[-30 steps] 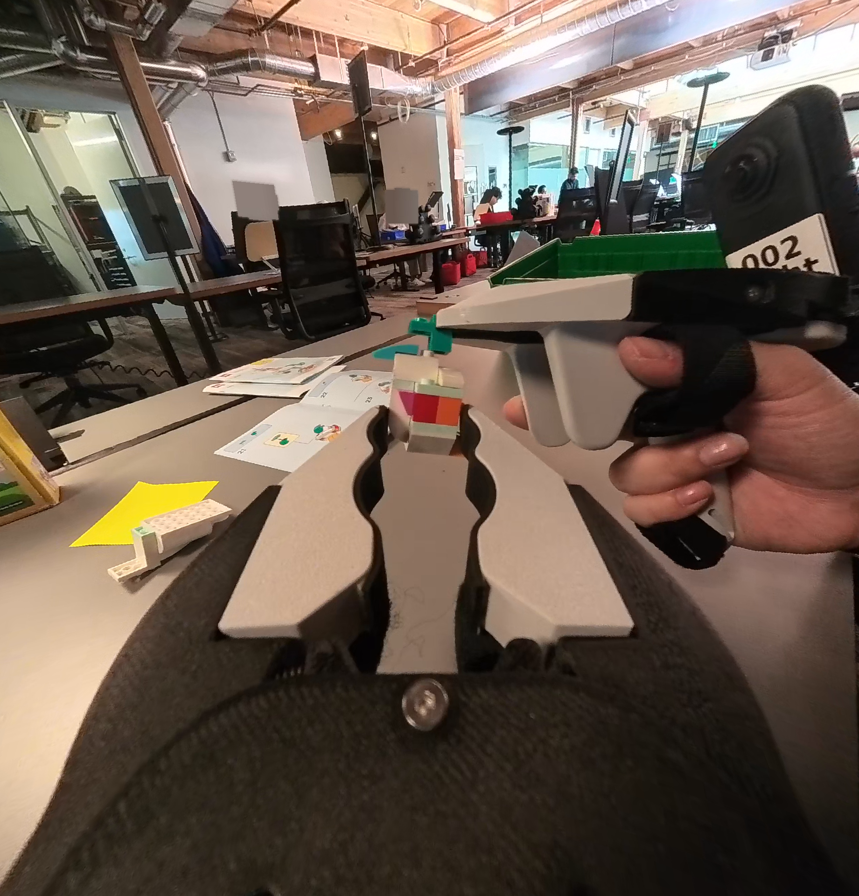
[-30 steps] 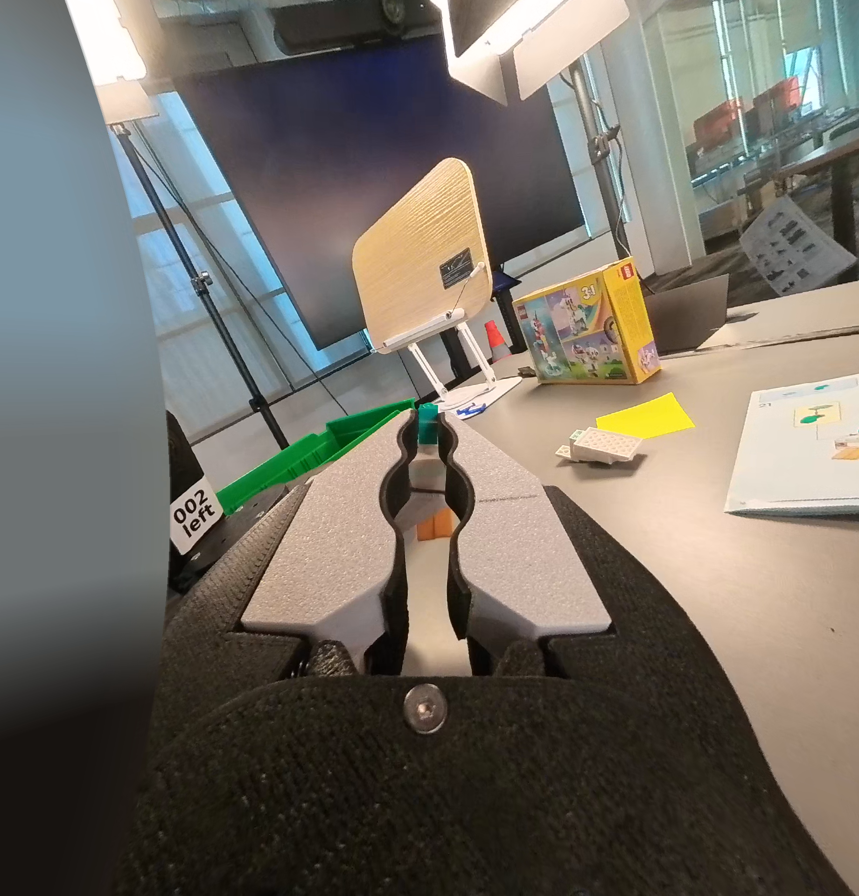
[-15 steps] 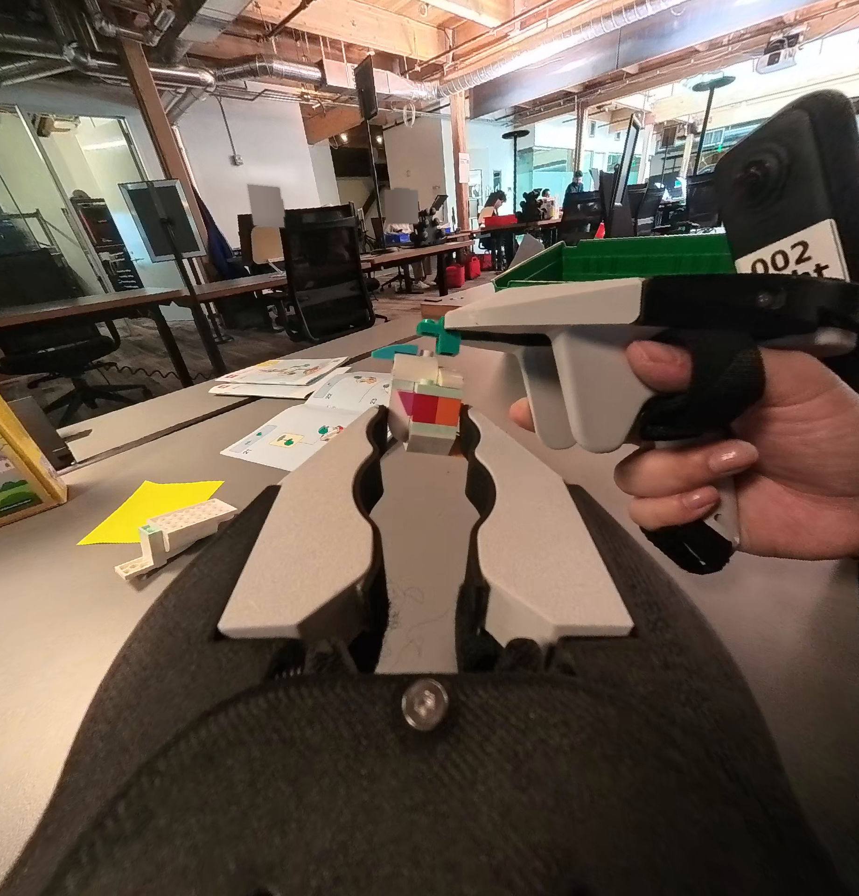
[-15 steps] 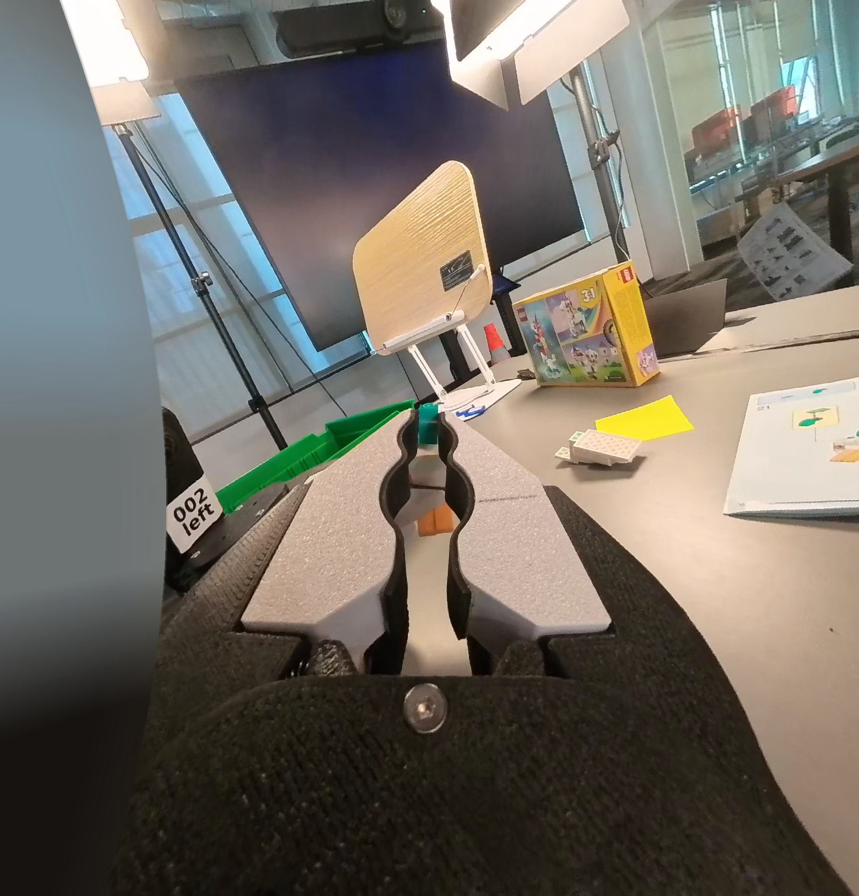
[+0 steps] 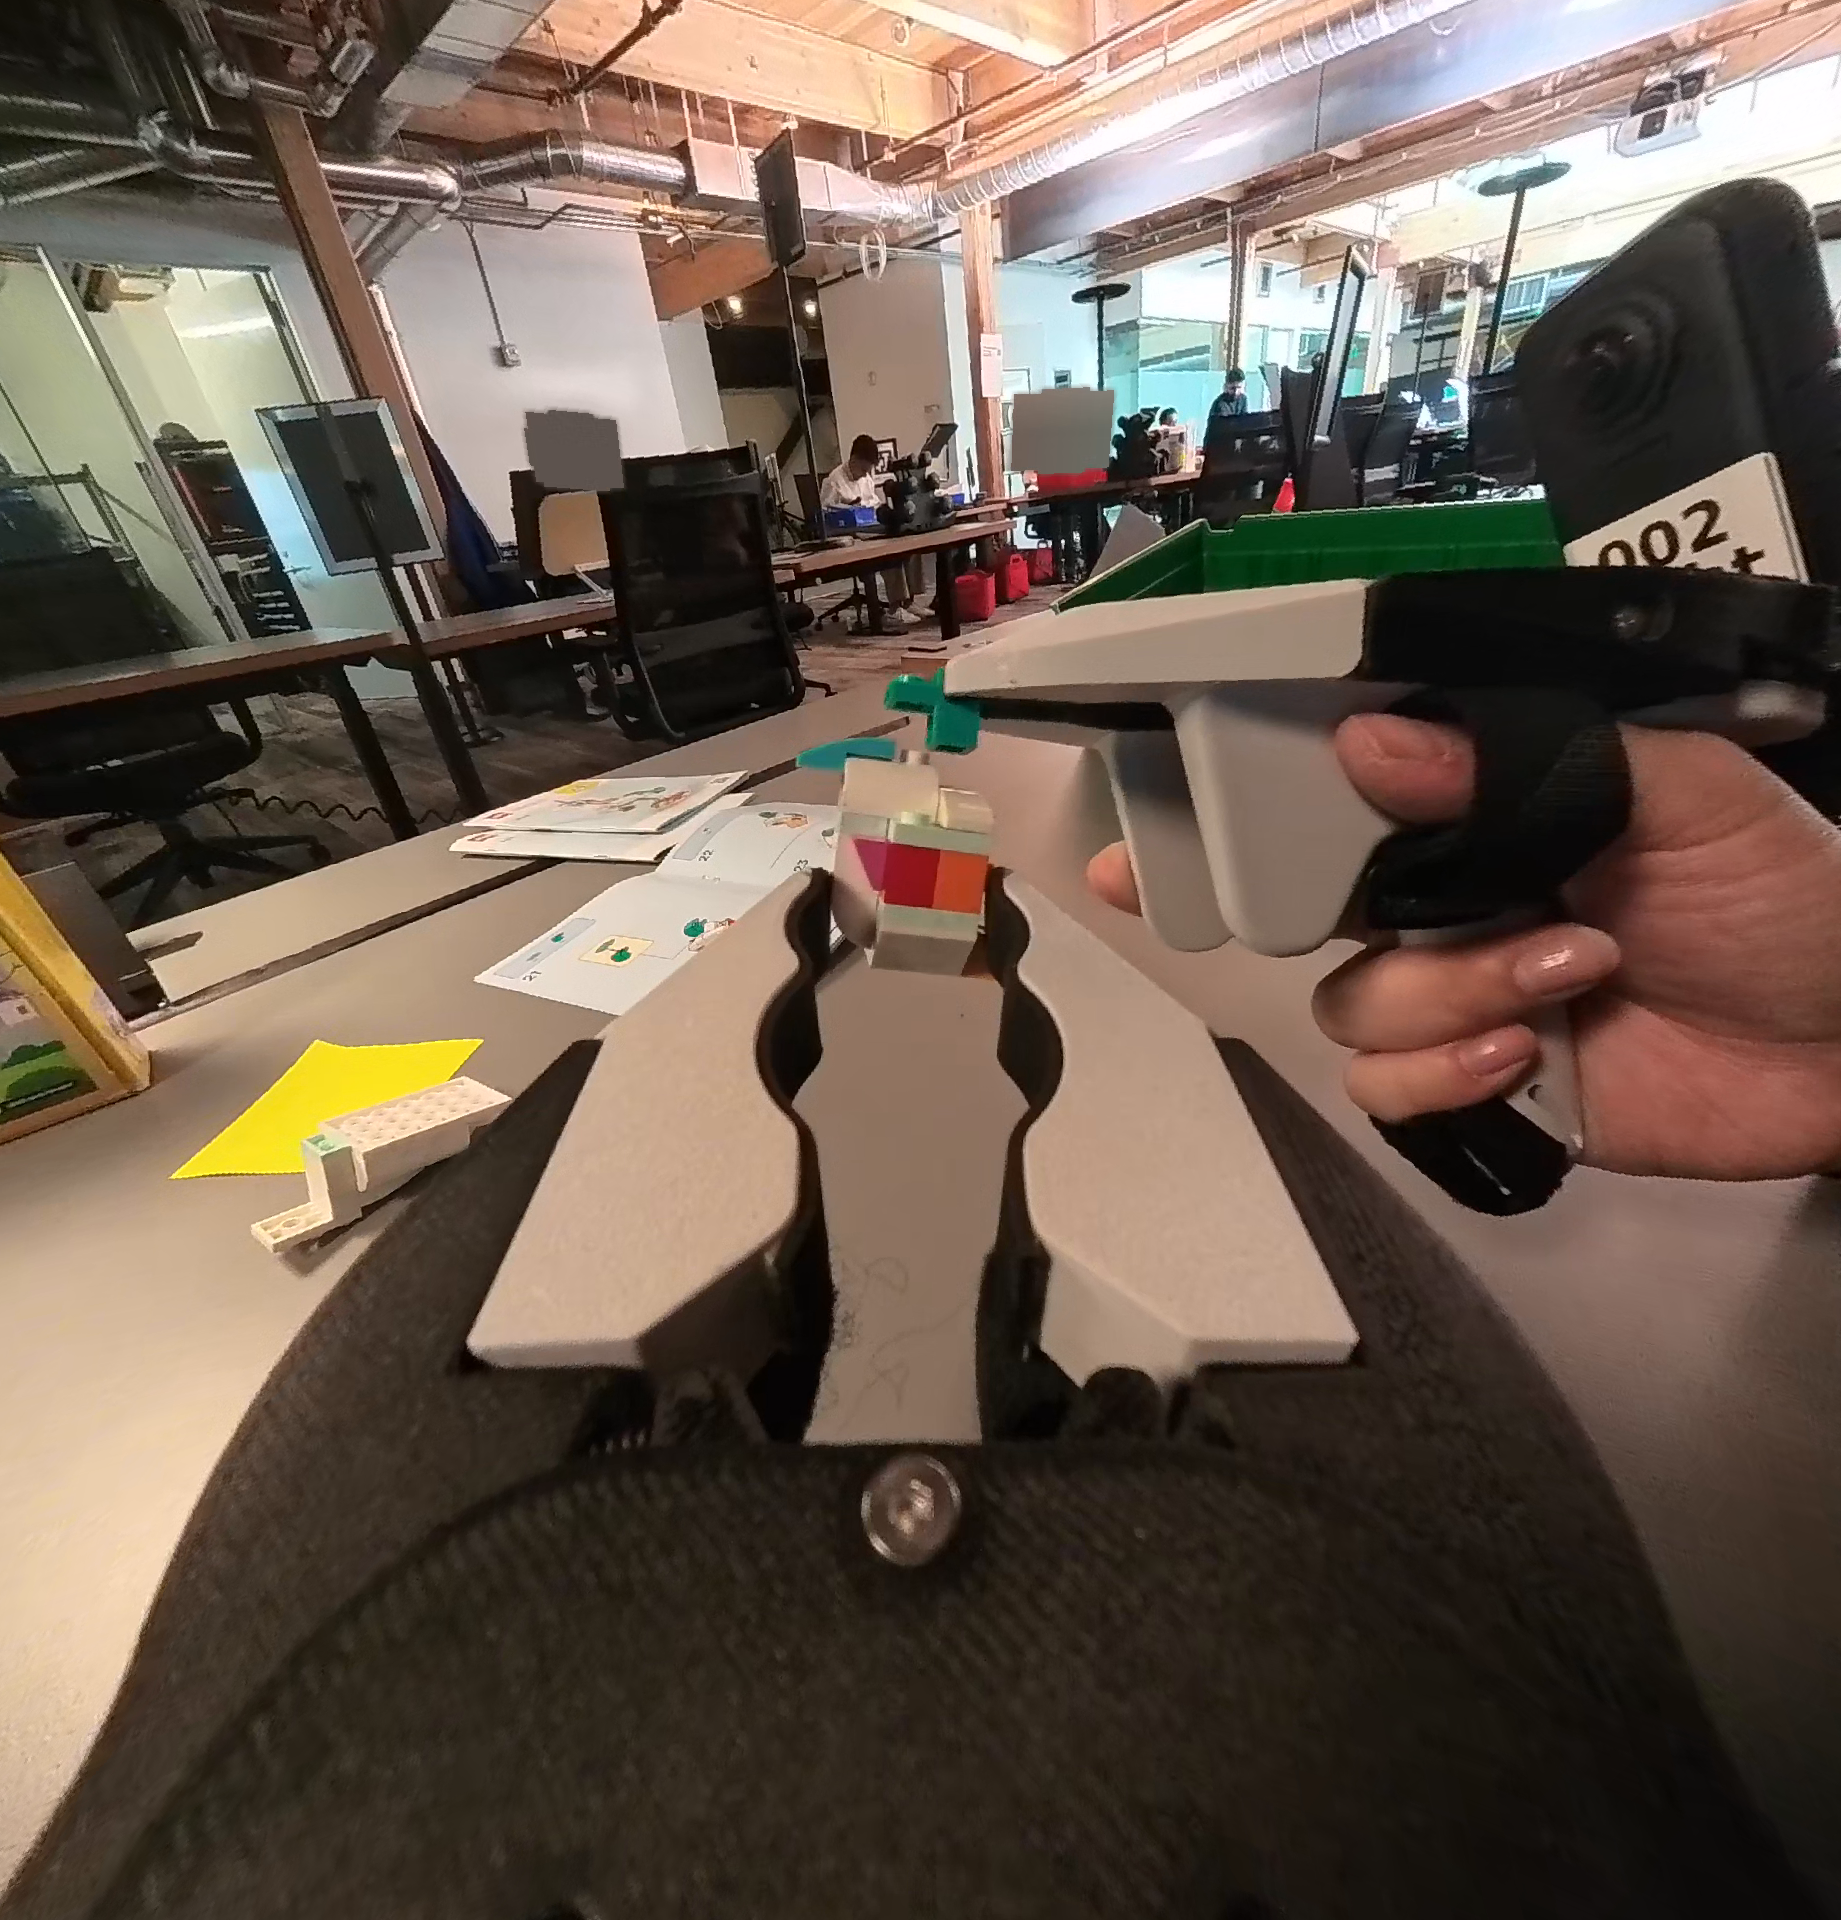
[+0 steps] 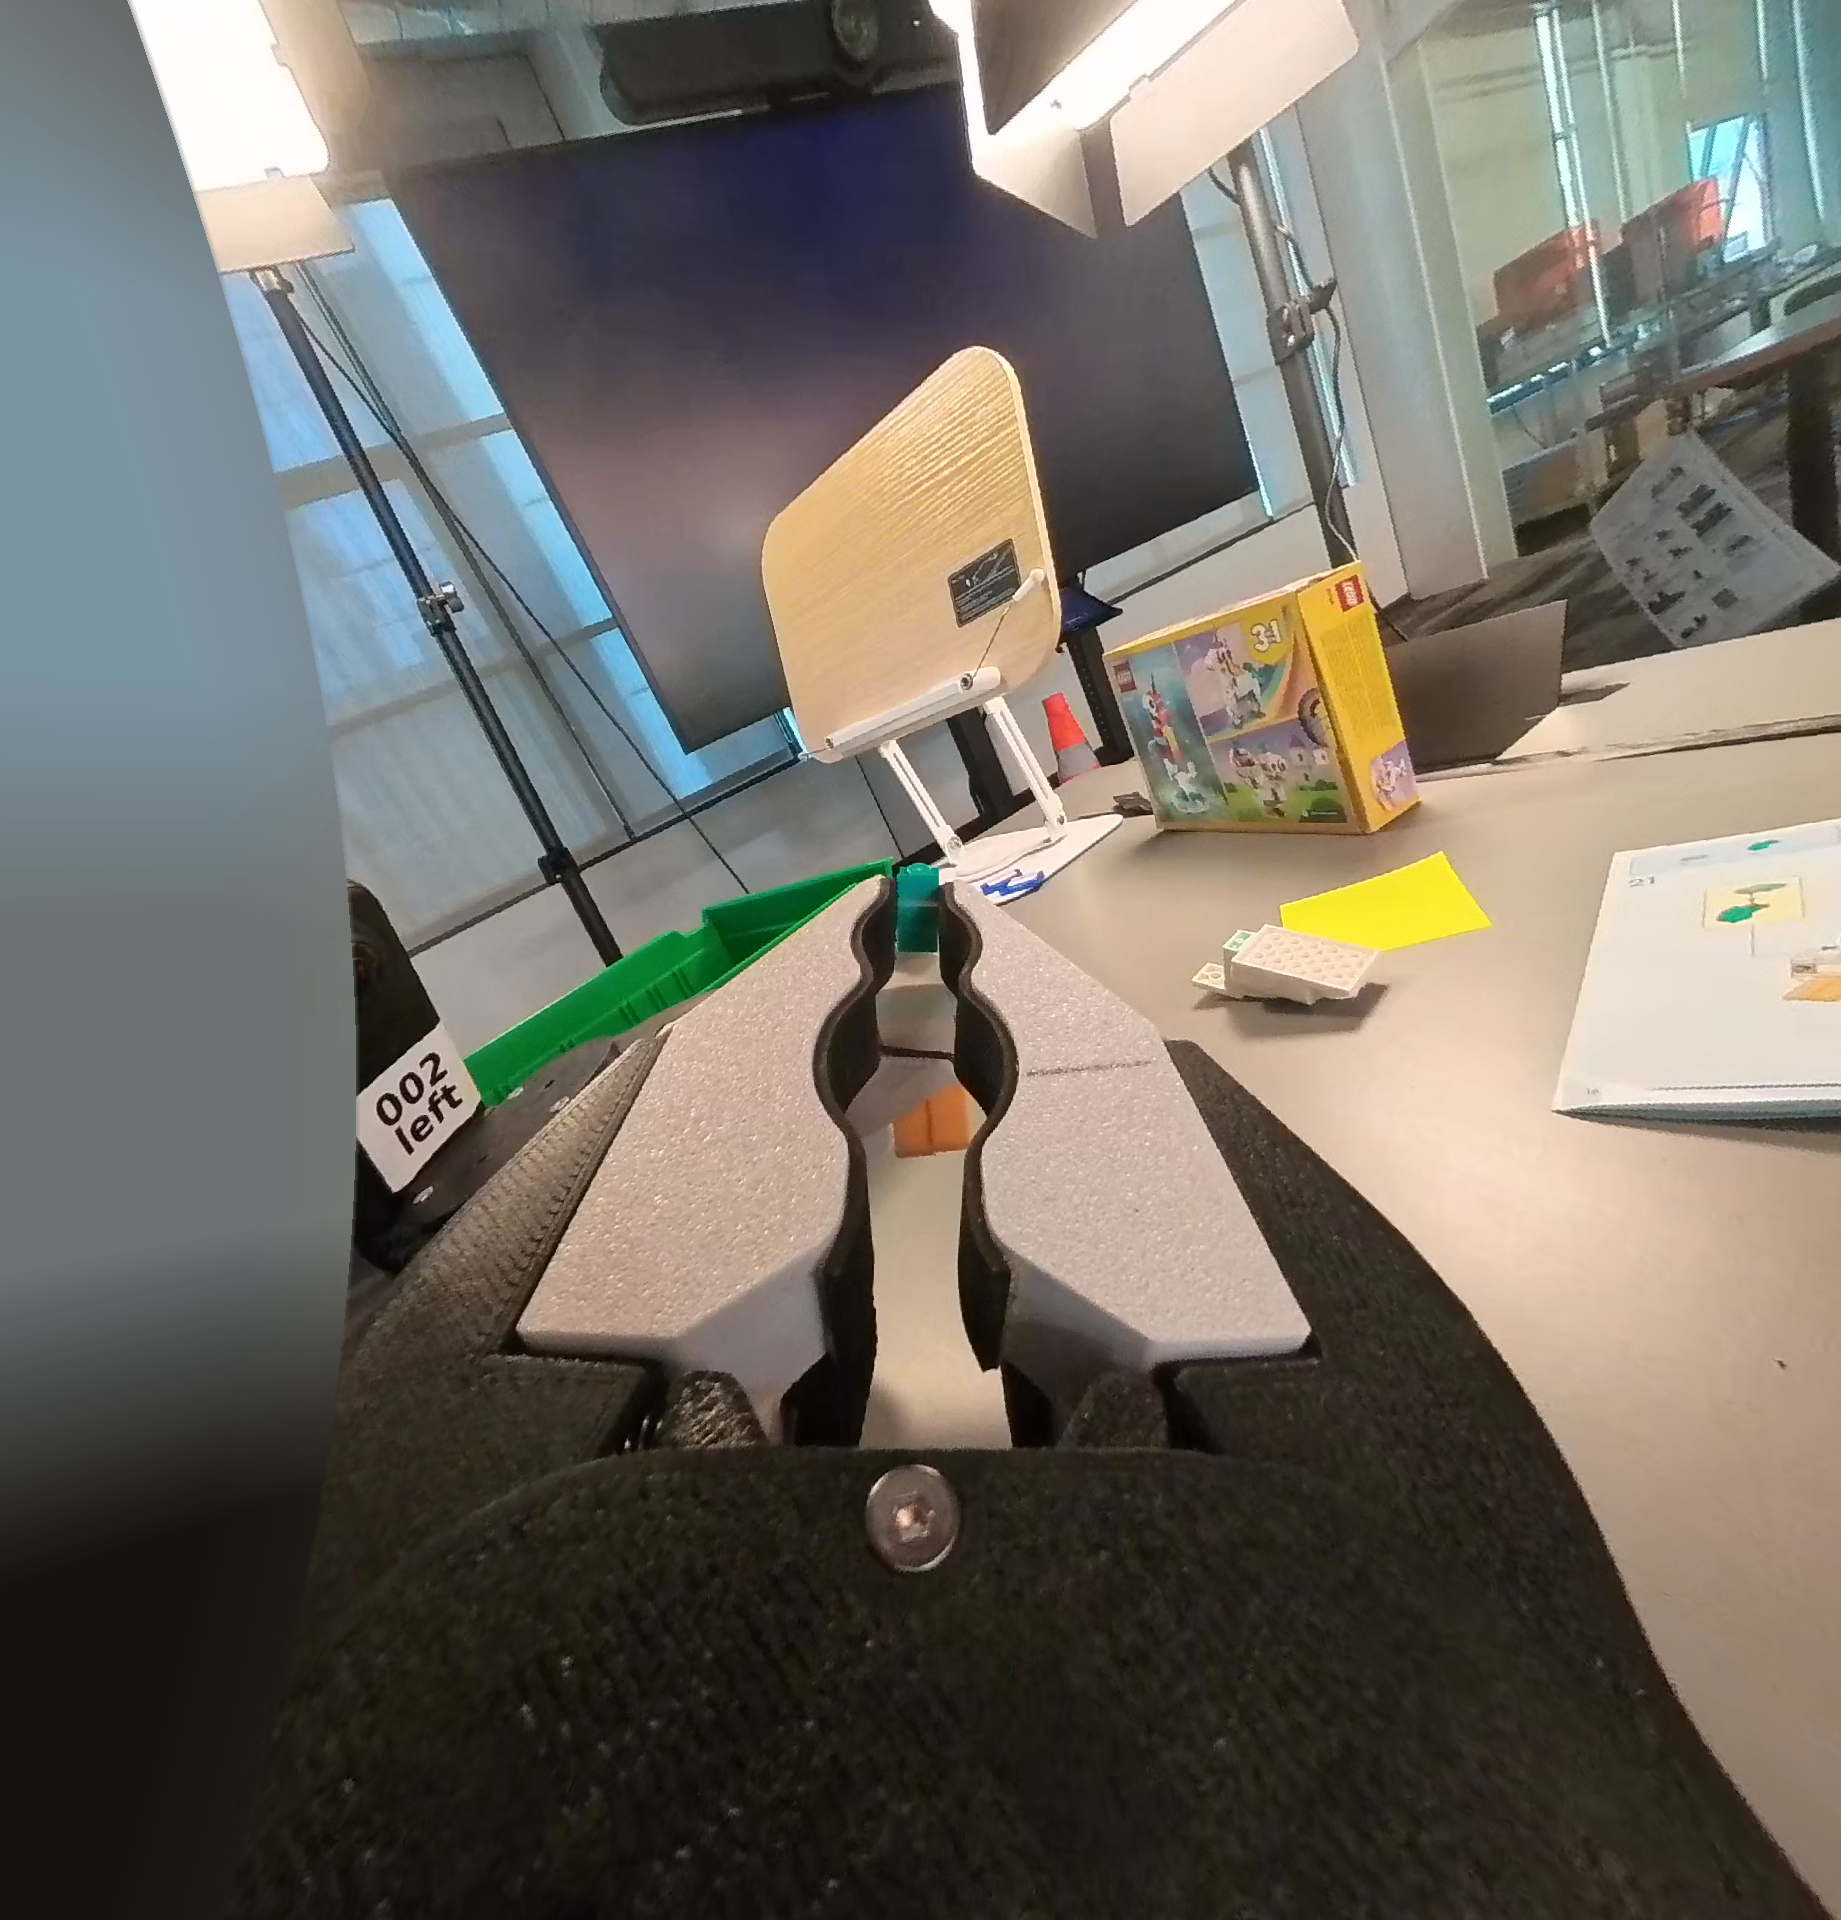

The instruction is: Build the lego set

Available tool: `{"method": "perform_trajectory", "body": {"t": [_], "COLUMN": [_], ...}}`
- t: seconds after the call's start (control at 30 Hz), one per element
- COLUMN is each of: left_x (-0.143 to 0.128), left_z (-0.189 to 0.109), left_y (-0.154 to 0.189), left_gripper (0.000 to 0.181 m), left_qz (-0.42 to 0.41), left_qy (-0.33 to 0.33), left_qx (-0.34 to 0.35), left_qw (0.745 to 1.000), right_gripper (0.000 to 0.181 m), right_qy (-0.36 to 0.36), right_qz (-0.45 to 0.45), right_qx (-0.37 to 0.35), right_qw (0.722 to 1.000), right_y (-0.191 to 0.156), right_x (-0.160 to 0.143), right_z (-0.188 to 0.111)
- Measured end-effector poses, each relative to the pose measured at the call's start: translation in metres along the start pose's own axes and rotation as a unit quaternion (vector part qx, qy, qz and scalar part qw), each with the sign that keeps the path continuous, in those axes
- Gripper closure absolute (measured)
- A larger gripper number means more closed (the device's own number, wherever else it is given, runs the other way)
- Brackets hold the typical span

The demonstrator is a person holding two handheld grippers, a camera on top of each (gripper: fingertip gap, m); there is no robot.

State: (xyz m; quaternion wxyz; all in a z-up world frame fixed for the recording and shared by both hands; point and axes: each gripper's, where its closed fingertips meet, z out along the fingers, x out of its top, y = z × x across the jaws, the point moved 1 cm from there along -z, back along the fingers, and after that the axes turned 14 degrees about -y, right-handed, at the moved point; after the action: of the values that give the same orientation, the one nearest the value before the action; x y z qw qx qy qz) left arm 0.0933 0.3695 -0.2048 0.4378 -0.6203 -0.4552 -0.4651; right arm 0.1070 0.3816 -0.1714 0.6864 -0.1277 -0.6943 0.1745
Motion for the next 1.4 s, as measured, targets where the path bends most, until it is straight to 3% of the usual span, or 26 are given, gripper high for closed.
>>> {"method": "perform_trajectory", "body": {"t": [0.87,1.0,1.13,1.3,1.4], "left_x": [-0.003,-0.027,-0.063,-0.09,-0.09], "left_z": [0.003,0.017,0.036,0.045,0.047], "left_y": [-0.001,0.004,0.022,0.037,0.043], "left_gripper": [0.153,0.153,0.153,0.152,0.153], "left_qz": [0.0,-0.007,0.03,0.065,0.054], "left_qy": [-0.014,-0.098,-0.229,-0.326,-0.342], "left_qx": [-0.001,-0.035,-0.075,-0.097,-0.125], "left_qw": [1.0,0.995,0.97,0.938,0.93], "right_gripper": [0.176,0.176,0.176,0.176,0.176], "right_qy": [0.002,-0.011,-0.067,-0.106,-0.113], "right_qz": [-0.007,-0.027,-0.036,-0.043,-0.05], "right_qx": [-0.009,-0.063,-0.122,-0.169,-0.179], "right_qw": [1.0,0.998,0.99,0.979,0.976], "right_y": [0.005,0.028,0.056,0.075,0.079], "right_x": [0.002,0.002,-0.014,-0.022,-0.021], "right_z": [-0.001,-0.02,-0.047,-0.072,-0.078]}}
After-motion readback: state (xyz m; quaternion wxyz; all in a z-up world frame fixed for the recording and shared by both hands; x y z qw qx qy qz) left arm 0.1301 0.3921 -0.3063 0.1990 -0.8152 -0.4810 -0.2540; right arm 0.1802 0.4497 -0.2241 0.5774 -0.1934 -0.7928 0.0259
